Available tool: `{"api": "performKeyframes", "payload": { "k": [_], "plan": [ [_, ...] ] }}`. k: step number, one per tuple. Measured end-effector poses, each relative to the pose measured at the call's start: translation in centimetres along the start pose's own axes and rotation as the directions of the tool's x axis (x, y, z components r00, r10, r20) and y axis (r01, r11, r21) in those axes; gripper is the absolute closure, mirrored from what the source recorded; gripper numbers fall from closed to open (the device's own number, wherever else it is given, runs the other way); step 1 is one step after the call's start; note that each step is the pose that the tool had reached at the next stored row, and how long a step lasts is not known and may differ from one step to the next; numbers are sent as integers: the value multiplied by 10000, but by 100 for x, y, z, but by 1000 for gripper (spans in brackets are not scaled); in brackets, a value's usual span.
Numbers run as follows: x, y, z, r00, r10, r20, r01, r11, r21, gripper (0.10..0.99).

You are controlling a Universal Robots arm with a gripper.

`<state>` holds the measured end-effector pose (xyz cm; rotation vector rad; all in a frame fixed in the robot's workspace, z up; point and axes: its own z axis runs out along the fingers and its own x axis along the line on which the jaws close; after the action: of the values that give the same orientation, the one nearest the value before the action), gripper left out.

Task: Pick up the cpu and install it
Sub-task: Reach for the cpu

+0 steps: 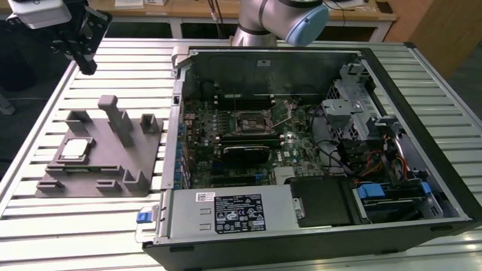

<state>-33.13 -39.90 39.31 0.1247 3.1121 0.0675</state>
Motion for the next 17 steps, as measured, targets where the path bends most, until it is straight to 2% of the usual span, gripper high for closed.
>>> {"api": "performKeyframes", "payload": {
  "k": [5,17],
  "plan": [
    [48,-4,10,10000,1,1,-1,10000,0,980],
    [225,-23,129,10000,4,3,-4,10000,26,980]
  ]
}}
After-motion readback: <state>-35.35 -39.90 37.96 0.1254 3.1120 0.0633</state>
